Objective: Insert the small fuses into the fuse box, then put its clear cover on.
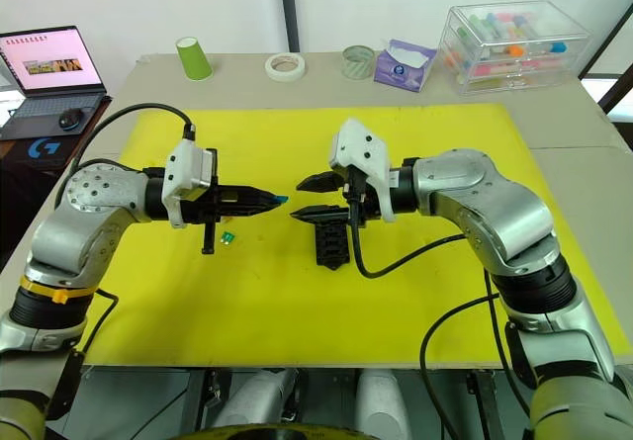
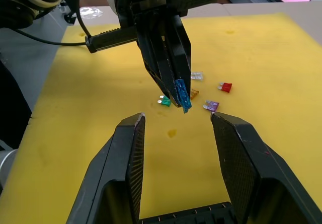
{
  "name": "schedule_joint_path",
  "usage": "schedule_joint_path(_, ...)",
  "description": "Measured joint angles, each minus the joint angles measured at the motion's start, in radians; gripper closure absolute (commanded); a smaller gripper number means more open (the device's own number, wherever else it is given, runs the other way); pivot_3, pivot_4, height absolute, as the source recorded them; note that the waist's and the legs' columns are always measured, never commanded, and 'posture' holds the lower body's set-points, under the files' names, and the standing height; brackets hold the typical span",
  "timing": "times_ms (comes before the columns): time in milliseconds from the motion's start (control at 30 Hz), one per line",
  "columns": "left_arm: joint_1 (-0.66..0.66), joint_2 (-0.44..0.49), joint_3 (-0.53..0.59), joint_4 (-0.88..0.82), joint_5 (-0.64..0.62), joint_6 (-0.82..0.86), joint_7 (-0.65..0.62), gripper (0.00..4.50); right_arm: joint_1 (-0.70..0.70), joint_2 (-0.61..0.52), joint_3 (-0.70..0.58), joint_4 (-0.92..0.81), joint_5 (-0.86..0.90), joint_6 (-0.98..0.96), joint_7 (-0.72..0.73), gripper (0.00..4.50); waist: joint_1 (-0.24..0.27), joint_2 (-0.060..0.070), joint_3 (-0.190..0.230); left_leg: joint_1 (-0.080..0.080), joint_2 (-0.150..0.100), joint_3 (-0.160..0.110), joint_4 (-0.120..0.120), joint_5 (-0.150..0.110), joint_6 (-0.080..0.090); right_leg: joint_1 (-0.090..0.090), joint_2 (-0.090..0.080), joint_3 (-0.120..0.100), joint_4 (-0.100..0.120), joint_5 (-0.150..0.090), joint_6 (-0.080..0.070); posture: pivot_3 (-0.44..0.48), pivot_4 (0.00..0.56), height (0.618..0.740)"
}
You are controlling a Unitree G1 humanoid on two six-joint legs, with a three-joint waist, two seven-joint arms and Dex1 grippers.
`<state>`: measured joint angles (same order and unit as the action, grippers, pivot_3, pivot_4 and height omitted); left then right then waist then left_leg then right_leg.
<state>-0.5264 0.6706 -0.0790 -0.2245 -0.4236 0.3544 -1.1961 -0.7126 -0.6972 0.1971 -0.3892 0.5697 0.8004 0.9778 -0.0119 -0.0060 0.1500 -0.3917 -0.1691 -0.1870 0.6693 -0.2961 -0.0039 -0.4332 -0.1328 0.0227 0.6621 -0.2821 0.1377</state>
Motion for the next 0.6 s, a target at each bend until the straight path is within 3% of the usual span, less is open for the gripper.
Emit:
schedule_joint_path(333, 0.003, -0.009, -0.024, 0.0, 0.0, -0.017, 0.003, 4.5, -0.003, 0.018, 0.026, 0.002, -0.04, -0.009, -0.013, 2.37, -0.001, 0.0, 0.0, 0.0, 0.0, 0.0, 0.0, 0.0, 0.0, 0.0, 0.0, 0.0, 0.0, 0.0, 0.0, 0.0, 0.15, 0.74)
schedule_joint_path(433, 0.009, -0.009, -0.024, -0.005, 0.0, -0.017, 0.004, 4.5, -0.003, 0.021, 0.026, 0.004, -0.044, -0.01, -0.012, 2.95, -0.001, 0.0, 0.0, 0.0, 0.0, 0.0, 0.0, 0.0, 0.0, 0.0, 0.0, 0.0, 0.0, 0.0, 0.0, 0.0, 0.15, 0.74)
schedule_joint_path(567, 0.019, -0.007, -0.024, -0.007, 0.003, -0.035, 0.002, 4.5, -0.004, 0.023, 0.027, 0.01, -0.046, -0.013, -0.001, 4.28, -0.001, 0.0, 0.0, 0.0, 0.0, 0.0, 0.0, 0.0, 0.0, 0.0, 0.0, 0.0, 0.0, 0.0, 0.0, 0.0, 0.15, 0.74)
schedule_joint_path(600, 0.019, -0.006, -0.024, -0.006, 0.005, -0.036, 0.003, 4.5, -0.004, 0.025, 0.028, 0.01, -0.047, -0.014, 0.002, 4.4, -0.001, 0.0, 0.0, 0.0, 0.0, 0.0, 0.0, 0.0, 0.0, 0.0, 0.0, 0.0, 0.0, 0.0, 0.0, 0.0, 0.15, 0.74)
